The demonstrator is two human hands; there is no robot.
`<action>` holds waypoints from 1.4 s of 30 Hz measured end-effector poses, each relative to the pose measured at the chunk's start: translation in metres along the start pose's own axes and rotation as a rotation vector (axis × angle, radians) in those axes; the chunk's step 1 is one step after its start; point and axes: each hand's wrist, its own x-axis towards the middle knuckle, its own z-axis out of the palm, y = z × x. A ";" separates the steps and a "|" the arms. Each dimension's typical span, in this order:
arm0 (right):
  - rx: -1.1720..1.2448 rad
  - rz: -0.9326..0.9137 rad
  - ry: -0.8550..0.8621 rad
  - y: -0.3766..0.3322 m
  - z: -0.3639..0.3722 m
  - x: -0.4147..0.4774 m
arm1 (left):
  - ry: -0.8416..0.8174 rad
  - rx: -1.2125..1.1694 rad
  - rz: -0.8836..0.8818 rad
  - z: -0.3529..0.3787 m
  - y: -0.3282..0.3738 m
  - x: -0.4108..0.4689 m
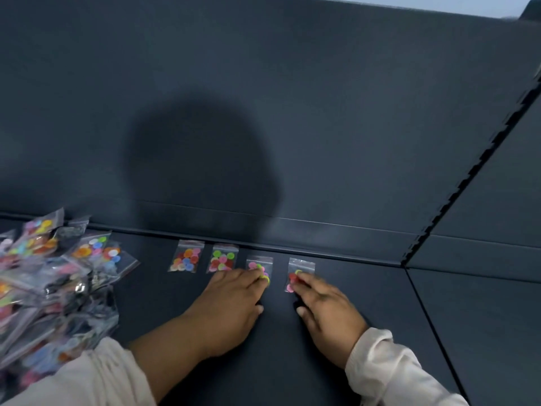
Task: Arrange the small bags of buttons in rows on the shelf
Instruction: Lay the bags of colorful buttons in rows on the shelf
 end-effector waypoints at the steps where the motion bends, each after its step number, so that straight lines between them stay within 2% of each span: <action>1: -0.017 0.003 -0.019 0.000 0.001 0.001 | 0.001 0.006 -0.010 0.000 0.000 0.001; 12: -0.074 -0.009 -0.103 -0.004 0.006 0.021 | -0.022 0.001 -0.043 0.009 -0.005 0.006; 42: -0.071 -0.043 -0.125 -0.012 0.007 0.030 | 0.045 0.015 0.008 0.012 -0.021 0.001</action>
